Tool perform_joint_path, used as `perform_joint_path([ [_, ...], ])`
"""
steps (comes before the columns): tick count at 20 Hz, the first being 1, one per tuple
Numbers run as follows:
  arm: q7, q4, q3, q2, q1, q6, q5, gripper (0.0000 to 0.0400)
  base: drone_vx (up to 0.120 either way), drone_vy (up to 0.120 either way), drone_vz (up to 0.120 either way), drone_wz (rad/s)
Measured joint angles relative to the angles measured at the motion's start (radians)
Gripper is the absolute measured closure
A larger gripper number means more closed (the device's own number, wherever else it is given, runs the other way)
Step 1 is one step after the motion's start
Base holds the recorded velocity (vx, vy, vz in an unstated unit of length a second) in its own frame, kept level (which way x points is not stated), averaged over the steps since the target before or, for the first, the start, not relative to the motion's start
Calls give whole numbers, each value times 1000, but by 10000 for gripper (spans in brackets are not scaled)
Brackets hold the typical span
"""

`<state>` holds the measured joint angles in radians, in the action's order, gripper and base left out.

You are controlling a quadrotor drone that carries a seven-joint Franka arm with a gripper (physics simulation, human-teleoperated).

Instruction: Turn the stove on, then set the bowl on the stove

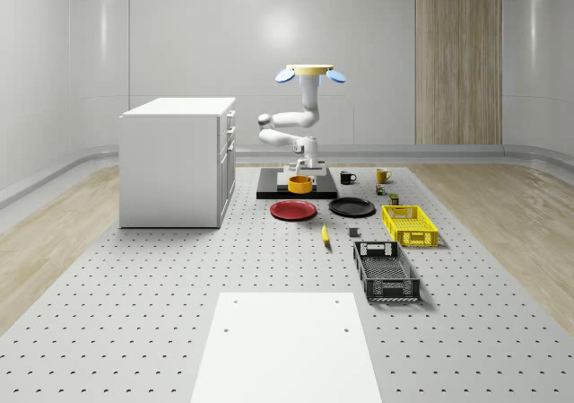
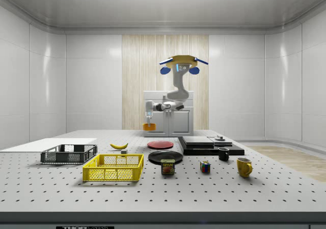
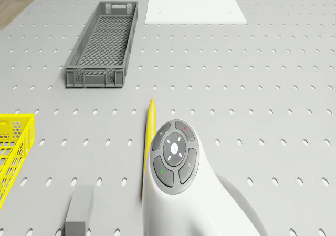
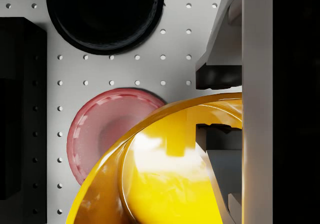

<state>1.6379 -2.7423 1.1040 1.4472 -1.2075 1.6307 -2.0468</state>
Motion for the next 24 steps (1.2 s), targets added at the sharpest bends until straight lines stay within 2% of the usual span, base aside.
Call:
perform_joint_path([
  [24, -1, 0, 0, -3, 2, -3, -1, 300, -120, 0, 0, 0],
])
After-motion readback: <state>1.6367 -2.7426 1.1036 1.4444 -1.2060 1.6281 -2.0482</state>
